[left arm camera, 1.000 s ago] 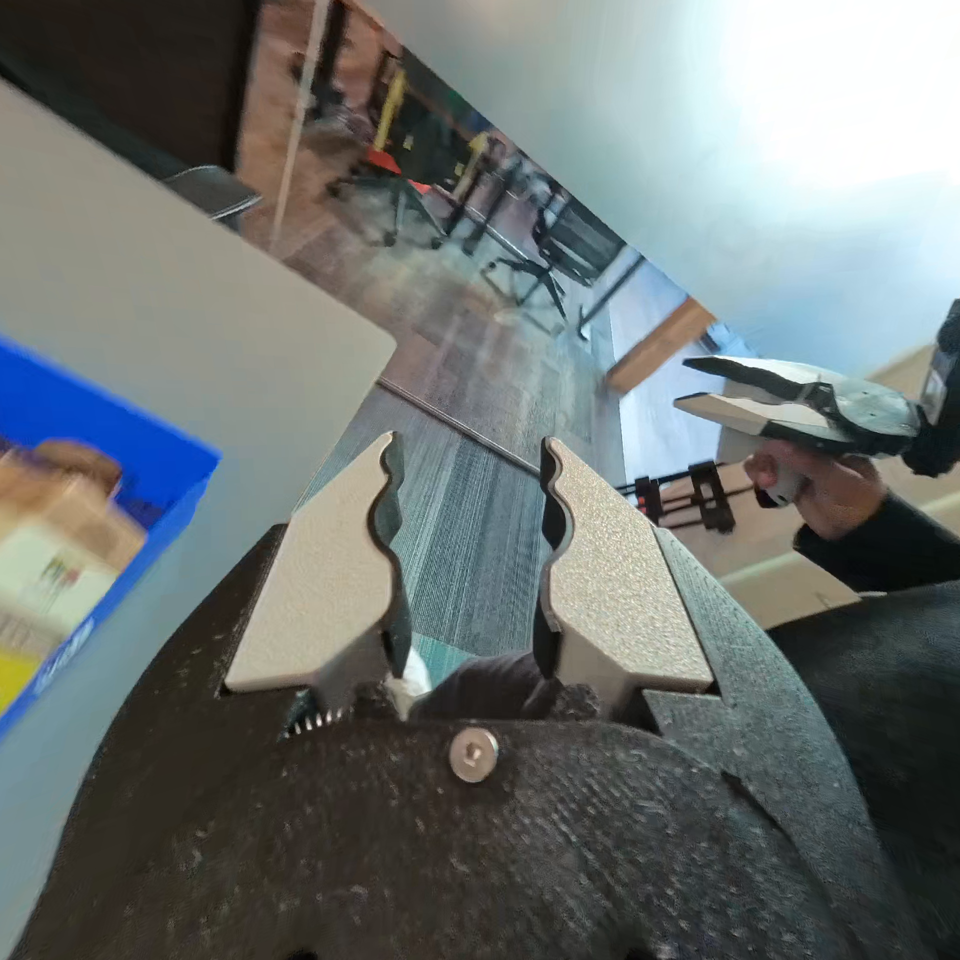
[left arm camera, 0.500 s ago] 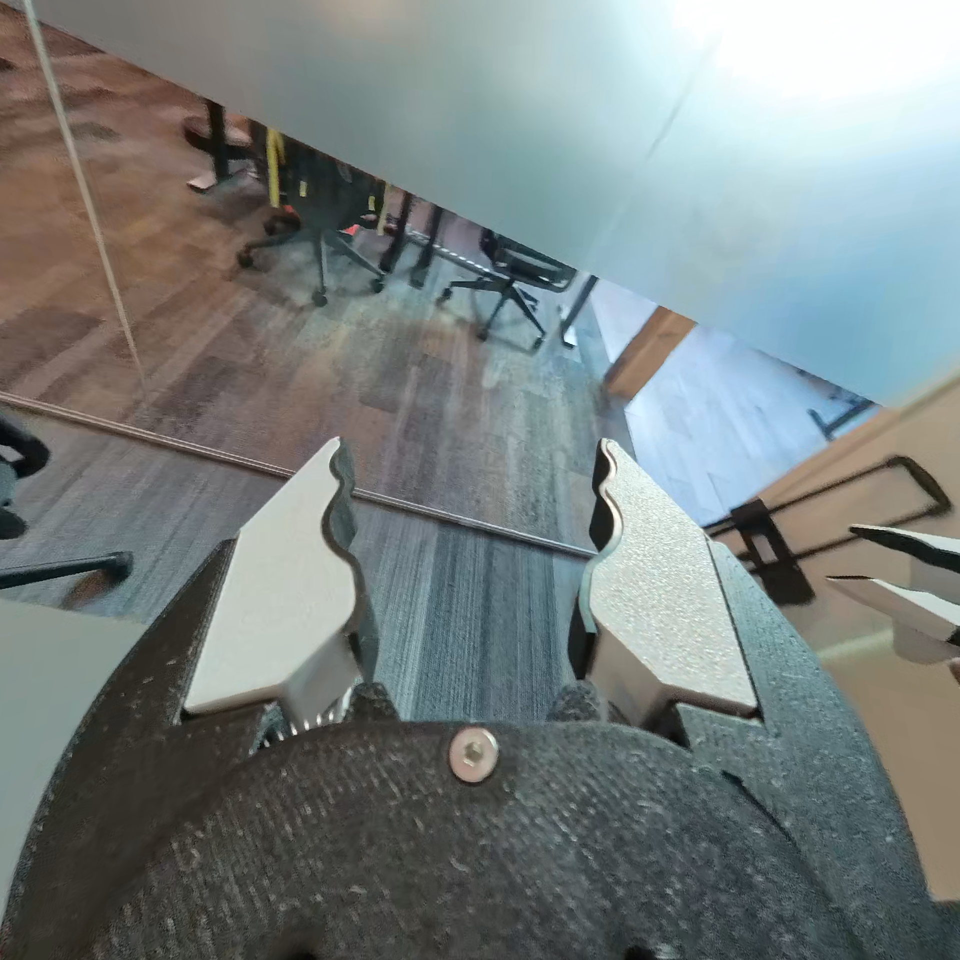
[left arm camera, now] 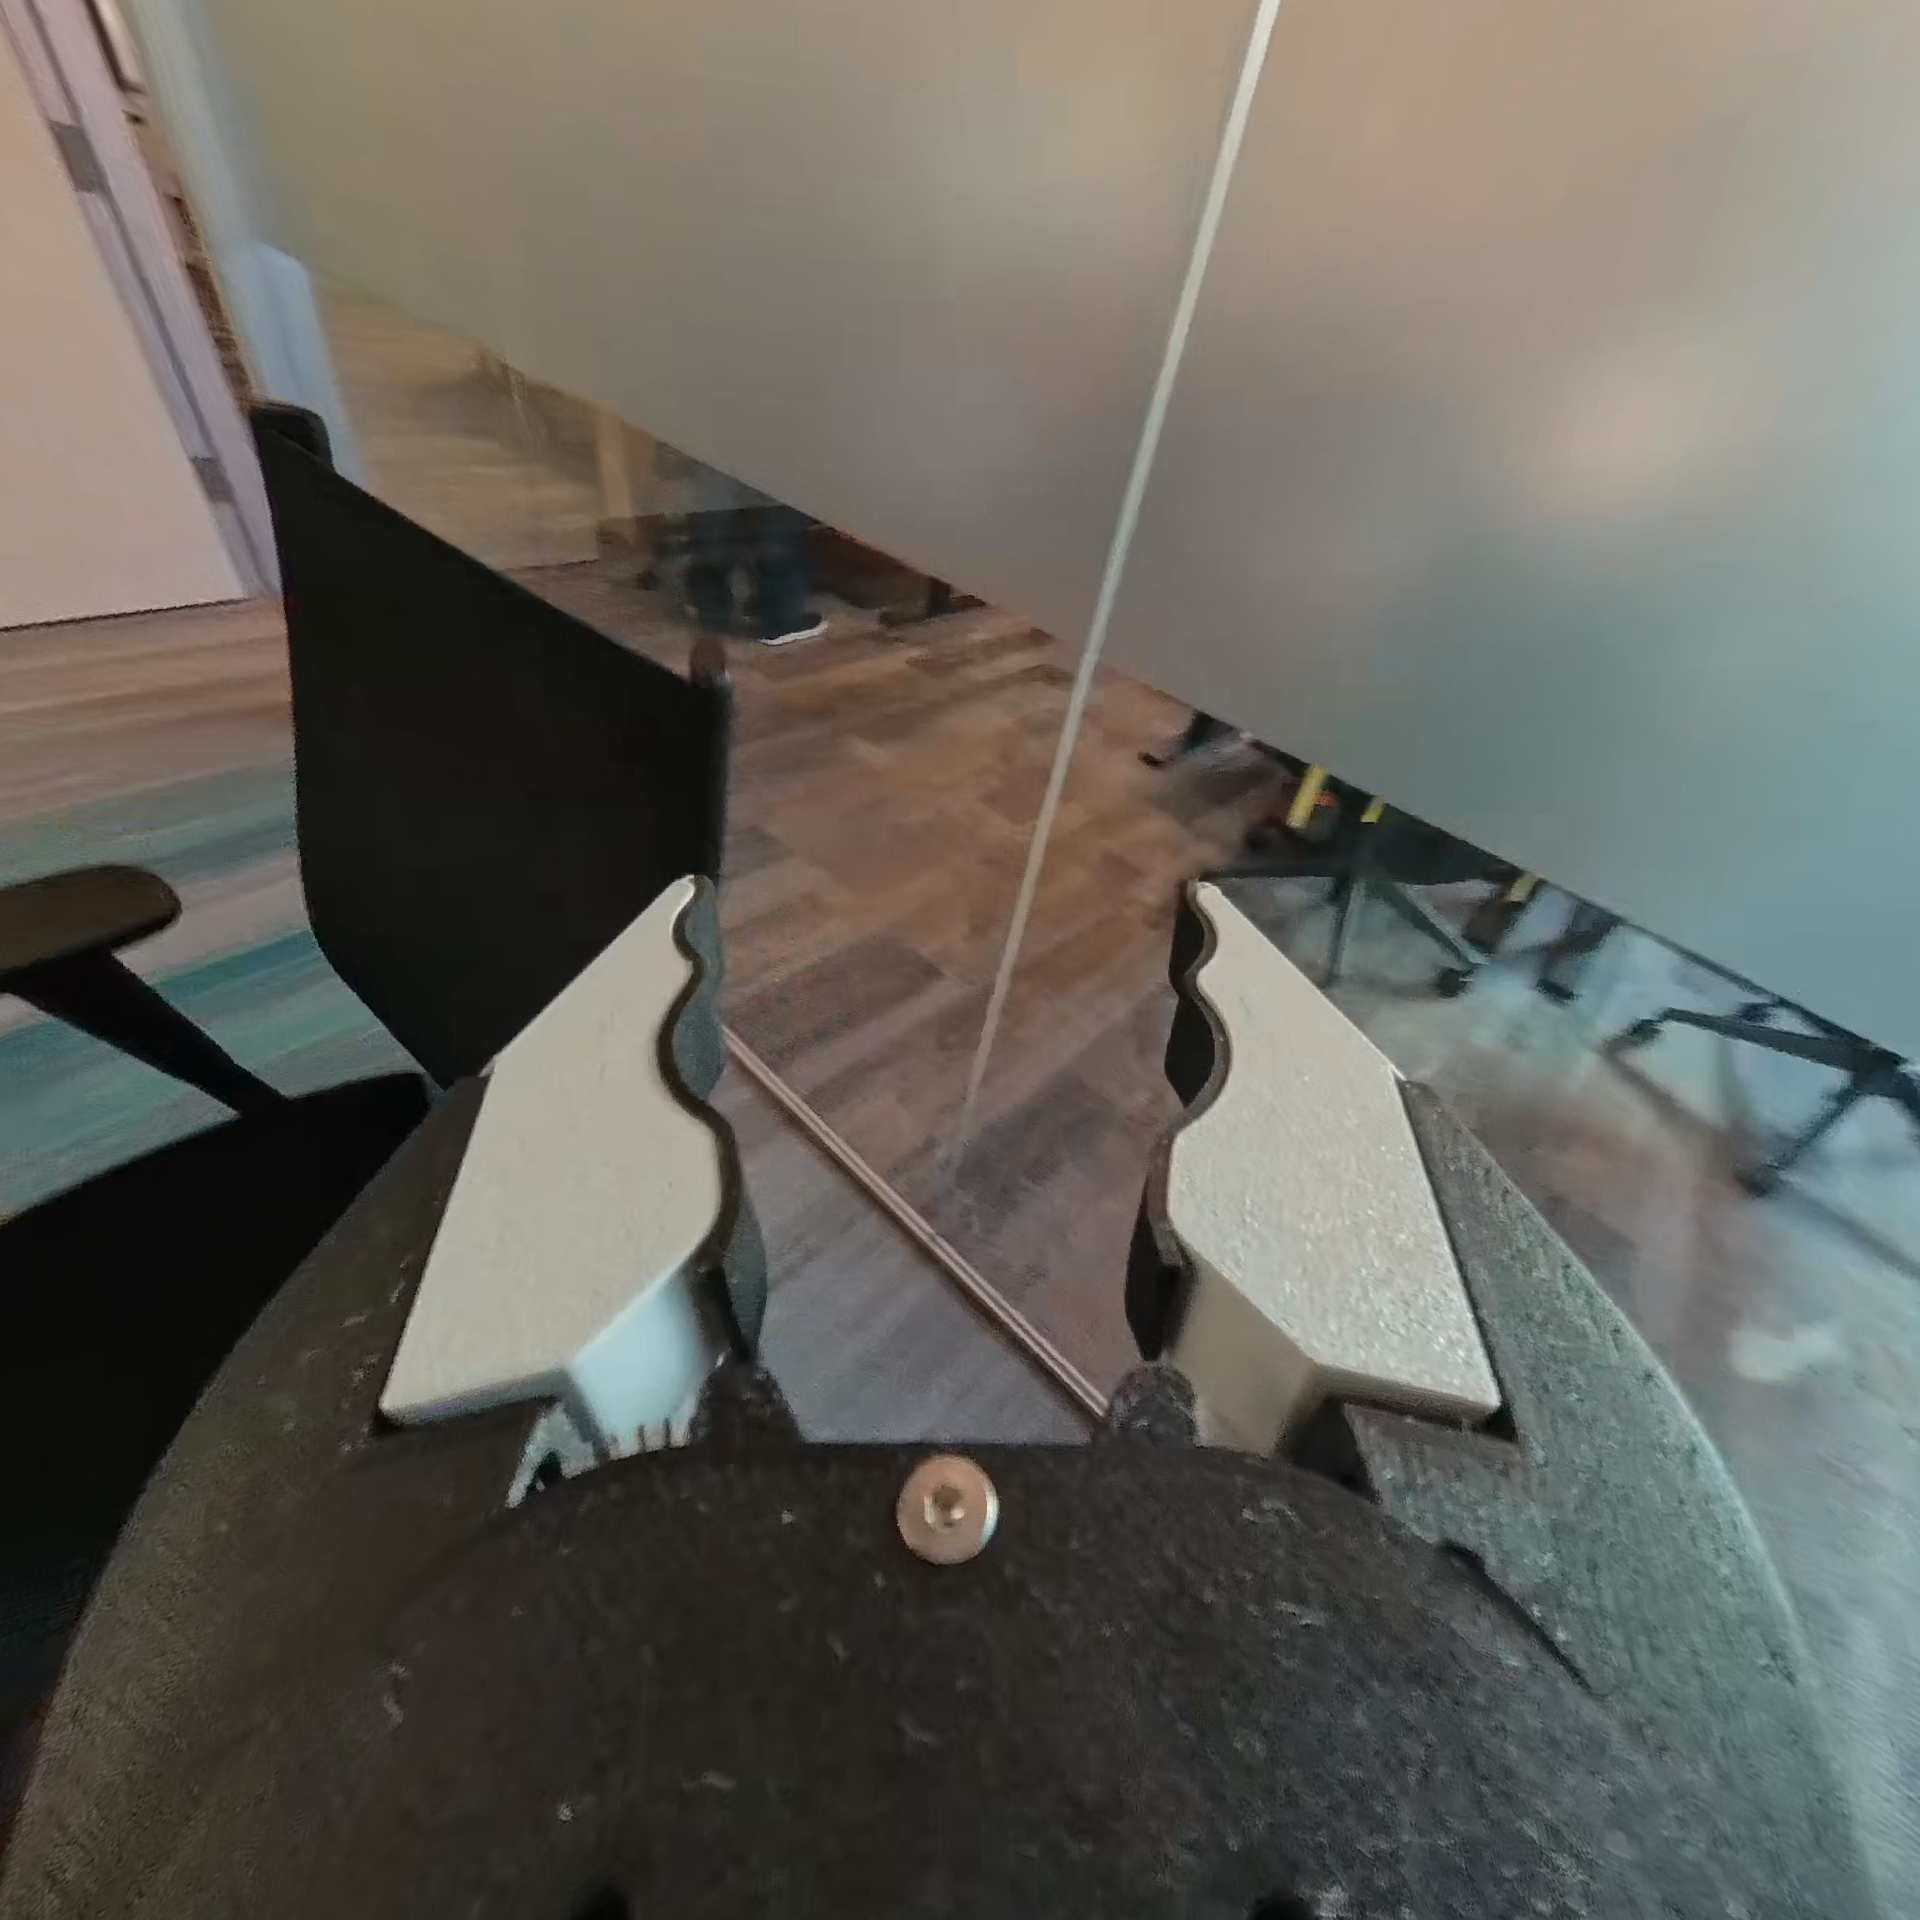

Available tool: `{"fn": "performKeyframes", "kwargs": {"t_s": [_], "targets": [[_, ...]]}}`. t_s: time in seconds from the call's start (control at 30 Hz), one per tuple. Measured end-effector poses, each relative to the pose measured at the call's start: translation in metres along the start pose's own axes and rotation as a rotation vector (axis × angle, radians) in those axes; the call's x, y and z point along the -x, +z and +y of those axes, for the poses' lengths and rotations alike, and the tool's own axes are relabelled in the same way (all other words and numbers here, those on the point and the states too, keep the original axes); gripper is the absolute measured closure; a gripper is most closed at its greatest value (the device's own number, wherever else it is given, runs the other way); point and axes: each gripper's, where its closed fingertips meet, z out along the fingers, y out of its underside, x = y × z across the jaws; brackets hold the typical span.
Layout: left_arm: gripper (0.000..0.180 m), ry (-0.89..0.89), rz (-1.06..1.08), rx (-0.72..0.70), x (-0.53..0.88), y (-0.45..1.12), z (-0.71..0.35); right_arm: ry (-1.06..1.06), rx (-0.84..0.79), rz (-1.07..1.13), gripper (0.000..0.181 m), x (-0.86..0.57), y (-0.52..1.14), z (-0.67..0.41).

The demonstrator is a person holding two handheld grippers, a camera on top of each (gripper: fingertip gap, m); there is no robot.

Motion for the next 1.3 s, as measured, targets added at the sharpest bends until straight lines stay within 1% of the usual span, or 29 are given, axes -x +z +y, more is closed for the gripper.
{"fn": "performKeyframes", "kwargs": {"t_s": [0.03, 0.07, 0.1, 0.17, 0.23, 0.27, 0.3, 0.33, 0.37, 0.43, 0.5, 0.57, 0.7, 0.8, 0.97, 1.1, 1.23, 1.3], "targets": [[0.092, 0.024, -0.046, 0.01, 0.013, 0.038, -0.003, -0.09, -0.034, 0.003, 0.133, -0.007, 0.016, -0.022], [0.087, 0.053, -0.112, 0.017, 0.03, 0.072, -0.006, -0.169, -0.062, 0.03, 0.14, -0.018, 0.033, -0.043], [0.083, 0.079, -0.193, 0.031, 0.051, 0.103, -0.007, -0.221, -0.085, 0.038, 0.142, -0.029, 0.049, -0.062], [0.078, 0.093, -0.321, 0.098, 0.088, 0.156, 0.002, -0.25, -0.12, -0.046, 0.141, -0.039, 0.088, -0.094], [0.08, 0.024, -0.353, 0.222, 0.11, 0.199, 0.026, -0.217, -0.164, -0.176, 0.138, -0.047, 0.135, -0.119], [0.093, -0.018, -0.34, 0.3, 0.114, 0.216, 0.04, -0.195, -0.194, -0.247, 0.138, -0.049, 0.16, -0.13], [0.136, -0.055, -0.324, 0.359, 0.114, 0.228, 0.052, -0.174, -0.227, -0.323, 0.137, -0.051, 0.185, -0.141], [0.153, -0.026, -0.359, 0.331, 0.119, 0.231, 0.048, -0.16, -0.257, -0.408, 0.136, -0.05, 0.21, -0.152], [0.155, 0.007, -0.386, 0.337, 0.119, 0.229, 0.05, -0.157, -0.279, -0.501, 0.136, -0.046, 0.233, -0.161], [0.158, 0.043, -0.419, 0.335, 0.115, 0.223, 0.056, -0.18, -0.302, -0.675, 0.136, -0.036, 0.277, -0.178], [0.161, -0.015, -0.444, 0.343, 0.111, 0.214, 0.058, -0.209, -0.257, -0.837, 0.135, -0.021, 0.315, -0.195], [0.161, -0.089, -0.455, 0.326, 0.104, 0.209, 0.061, -0.215, -0.218, -0.994, 0.133, -0.002, 0.344, -0.215], [0.159, -0.16, -0.451, 0.338, 0.096, 0.187, 0.068, -0.124, -0.227, -1.158, 0.135, 0.032, 0.392, -0.263], [0.158, -0.166, -0.408, 0.342, 0.088, 0.167, 0.073, -0.048, -0.228, -1.273, 0.137, 0.062, 0.41, -0.286], [0.158, -0.162, -0.334, 0.343, 0.083, 0.127, 0.08, -0.115, -0.225, -1.258, 0.138, 0.106, 0.442, -0.298], [0.158, -0.143, -0.281, 0.353, 0.081, 0.103, 0.085, -0.211, -0.197, -1.277, 0.134, 0.147, 0.459, -0.303], [0.158, -0.166, -0.245, 0.353, 0.087, 0.097, 0.082, -0.285, -0.247, -1.277, 0.13, 0.192, 0.487, -0.333], [0.158, -0.175, -0.225, 0.341, 0.091, 0.097, 0.08, -0.366, -0.265, -1.274, 0.124, 0.226, 0.519, -0.349]]}}
